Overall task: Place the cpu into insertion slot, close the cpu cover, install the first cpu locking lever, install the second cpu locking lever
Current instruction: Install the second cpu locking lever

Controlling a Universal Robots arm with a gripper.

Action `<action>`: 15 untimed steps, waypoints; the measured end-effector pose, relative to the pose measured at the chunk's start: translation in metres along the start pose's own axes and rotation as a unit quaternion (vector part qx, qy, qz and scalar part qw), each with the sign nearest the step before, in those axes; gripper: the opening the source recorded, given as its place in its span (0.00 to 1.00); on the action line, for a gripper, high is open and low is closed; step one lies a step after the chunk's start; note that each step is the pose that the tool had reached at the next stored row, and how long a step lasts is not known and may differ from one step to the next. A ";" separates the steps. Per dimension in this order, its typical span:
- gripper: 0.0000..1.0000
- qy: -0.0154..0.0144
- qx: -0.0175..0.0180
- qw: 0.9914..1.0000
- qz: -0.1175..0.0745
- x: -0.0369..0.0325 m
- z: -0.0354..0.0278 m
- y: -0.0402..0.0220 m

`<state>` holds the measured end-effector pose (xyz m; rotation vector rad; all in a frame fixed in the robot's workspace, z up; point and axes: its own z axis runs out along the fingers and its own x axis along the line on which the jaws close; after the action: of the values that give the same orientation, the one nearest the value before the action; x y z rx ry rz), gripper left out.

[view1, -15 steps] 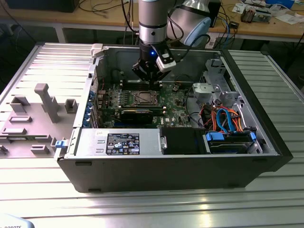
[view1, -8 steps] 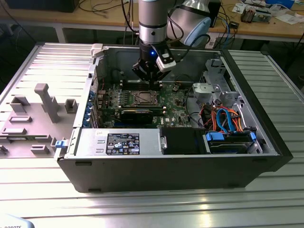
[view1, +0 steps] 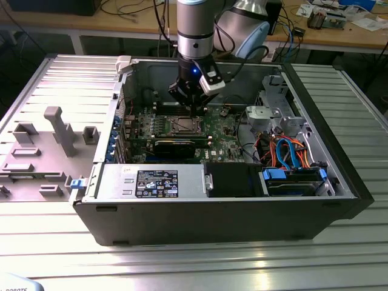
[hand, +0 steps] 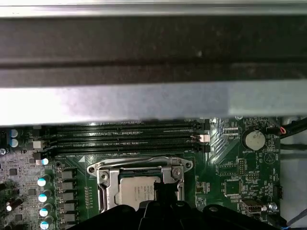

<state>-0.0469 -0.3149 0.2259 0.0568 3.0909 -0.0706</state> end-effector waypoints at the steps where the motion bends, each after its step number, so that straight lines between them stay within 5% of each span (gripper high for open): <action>1: 0.11 0.000 0.000 1.000 0.000 0.0000 0.0001 -0.0011; 11: 0.11 0.000 0.001 1.000 0.000 0.0000 -0.0001 -0.0019; 15: 0.11 0.000 0.001 1.000 0.000 0.0001 -0.0067 -0.0022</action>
<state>-0.0475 -0.3167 0.2326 0.0564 3.0908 -0.0723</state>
